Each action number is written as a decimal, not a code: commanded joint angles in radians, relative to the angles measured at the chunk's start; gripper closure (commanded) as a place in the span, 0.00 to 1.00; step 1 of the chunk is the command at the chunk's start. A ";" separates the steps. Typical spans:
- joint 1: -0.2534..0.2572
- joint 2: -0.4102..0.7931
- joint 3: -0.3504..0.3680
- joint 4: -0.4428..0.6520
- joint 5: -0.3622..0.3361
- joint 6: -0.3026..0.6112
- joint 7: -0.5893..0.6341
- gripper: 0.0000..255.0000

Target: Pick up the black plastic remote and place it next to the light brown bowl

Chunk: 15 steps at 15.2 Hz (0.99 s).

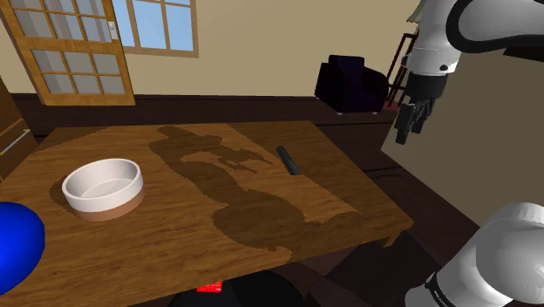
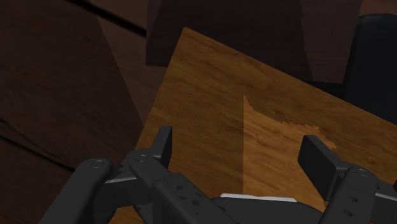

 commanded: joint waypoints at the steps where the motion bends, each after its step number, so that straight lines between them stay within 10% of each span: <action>1: 0.000 0.000 0.000 0.000 0.000 0.000 0.000 0.00; 15: -0.017 0.426 0.095 0.061 0.049 0.407 0.274 0.00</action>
